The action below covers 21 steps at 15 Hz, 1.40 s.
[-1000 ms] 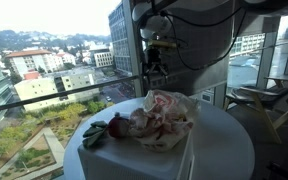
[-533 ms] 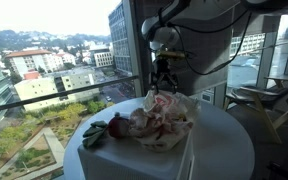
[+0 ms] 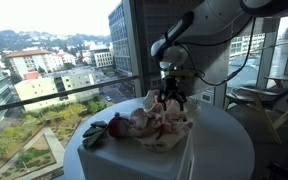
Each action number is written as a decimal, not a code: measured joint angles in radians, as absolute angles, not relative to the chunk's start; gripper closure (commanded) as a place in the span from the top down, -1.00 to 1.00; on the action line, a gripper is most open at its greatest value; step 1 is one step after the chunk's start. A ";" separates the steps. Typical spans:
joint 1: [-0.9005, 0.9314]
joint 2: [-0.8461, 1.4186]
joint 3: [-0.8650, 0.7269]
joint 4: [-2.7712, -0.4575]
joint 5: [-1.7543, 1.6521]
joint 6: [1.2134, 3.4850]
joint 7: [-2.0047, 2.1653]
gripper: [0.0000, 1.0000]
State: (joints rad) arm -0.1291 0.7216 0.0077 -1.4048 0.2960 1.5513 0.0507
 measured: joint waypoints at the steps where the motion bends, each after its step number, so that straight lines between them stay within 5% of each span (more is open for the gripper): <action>1: -0.128 0.730 0.006 -1.420 0.295 1.589 0.051 1.00; 21: -0.002 0.706 -0.122 -1.760 -0.024 2.284 0.259 1.00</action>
